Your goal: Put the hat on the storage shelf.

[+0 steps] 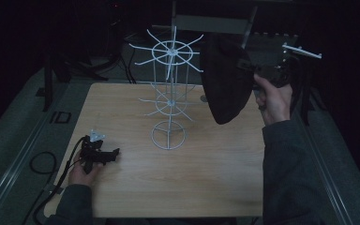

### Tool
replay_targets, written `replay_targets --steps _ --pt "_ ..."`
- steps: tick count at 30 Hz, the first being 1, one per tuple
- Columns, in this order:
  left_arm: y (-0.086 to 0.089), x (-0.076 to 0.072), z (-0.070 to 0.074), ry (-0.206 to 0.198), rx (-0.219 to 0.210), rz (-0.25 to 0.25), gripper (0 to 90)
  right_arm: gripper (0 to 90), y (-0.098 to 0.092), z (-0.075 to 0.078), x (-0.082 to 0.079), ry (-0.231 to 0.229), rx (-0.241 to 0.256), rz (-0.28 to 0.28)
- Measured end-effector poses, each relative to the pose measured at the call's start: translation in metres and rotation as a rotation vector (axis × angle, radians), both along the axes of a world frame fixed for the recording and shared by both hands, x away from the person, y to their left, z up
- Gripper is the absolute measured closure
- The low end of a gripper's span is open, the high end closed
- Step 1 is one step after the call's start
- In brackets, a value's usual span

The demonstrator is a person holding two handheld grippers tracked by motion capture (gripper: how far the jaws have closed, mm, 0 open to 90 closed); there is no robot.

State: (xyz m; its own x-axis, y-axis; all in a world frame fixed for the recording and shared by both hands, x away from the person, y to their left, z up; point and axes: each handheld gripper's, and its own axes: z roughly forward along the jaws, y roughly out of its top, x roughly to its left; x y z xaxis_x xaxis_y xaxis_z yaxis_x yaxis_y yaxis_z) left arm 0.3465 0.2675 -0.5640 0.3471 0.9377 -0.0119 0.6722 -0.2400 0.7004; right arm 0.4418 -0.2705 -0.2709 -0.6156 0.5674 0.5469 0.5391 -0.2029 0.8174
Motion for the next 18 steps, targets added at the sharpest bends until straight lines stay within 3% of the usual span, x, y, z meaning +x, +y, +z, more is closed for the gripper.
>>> replay_targets --steps 15,18 --pt "0.000 0.000 0.000 -0.001 0.001 -0.001 10.2 76.3 0.012 -0.013 -0.001 0.021 -0.011 0.040" --pt "0.000 0.000 0.000 0.000 0.001 -0.001 10.2 69.7 0.011 -0.015 0.000 0.025 -0.001 0.046"
